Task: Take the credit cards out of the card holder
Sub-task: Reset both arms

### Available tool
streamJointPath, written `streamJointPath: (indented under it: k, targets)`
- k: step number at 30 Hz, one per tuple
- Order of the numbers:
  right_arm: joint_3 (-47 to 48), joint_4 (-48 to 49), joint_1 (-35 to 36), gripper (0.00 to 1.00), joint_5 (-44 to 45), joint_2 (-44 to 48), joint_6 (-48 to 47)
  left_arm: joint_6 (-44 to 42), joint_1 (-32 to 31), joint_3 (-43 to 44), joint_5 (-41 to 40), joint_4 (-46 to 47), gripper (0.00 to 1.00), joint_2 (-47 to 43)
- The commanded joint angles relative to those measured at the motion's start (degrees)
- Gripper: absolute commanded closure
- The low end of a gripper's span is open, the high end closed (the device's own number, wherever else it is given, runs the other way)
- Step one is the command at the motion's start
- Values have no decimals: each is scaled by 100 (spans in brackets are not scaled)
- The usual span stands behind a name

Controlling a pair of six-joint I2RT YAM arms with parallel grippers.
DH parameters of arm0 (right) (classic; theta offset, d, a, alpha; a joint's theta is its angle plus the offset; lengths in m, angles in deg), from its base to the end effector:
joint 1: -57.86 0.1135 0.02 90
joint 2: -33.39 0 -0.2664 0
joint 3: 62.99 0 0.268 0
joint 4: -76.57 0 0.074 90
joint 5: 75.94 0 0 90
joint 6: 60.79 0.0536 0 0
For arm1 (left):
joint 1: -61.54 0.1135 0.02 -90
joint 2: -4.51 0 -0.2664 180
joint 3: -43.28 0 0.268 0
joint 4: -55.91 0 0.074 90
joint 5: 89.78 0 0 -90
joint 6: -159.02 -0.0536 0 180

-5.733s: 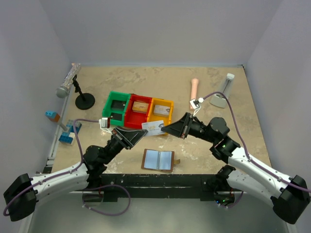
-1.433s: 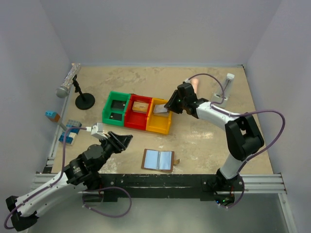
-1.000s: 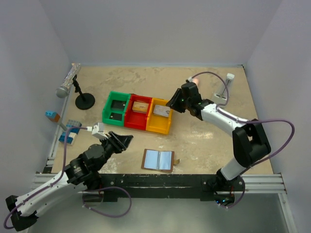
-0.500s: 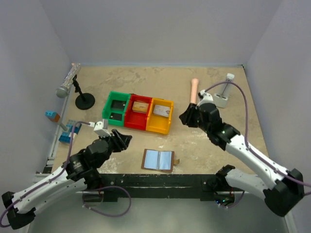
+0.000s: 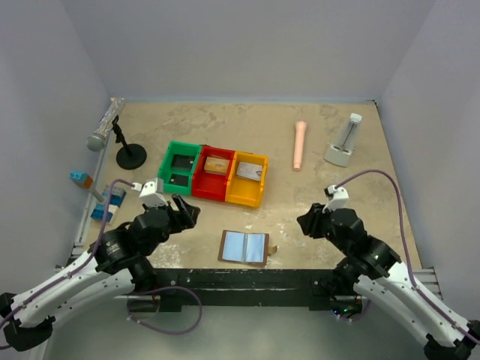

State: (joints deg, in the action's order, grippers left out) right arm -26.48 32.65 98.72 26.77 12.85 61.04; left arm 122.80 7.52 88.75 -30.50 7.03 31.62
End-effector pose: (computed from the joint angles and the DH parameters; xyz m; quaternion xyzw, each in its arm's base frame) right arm 0.1134 0.0825 0.2215 -0.0102 0.8535 0.2272 0.4688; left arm 0.1048 -0.0977 0.2583 -0.1296 0.8375 -0.2510 0.4677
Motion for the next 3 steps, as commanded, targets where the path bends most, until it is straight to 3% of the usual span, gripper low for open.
streamJointPath:
  k: [1, 3]
  targets:
    - [121, 57, 36, 62, -146, -160, -54, 414, 5, 280, -40, -501, 25, -13]
    - [226, -21, 27, 62, -216, -380, -90, 423, 5, 332, -48, -589, 25, -31]
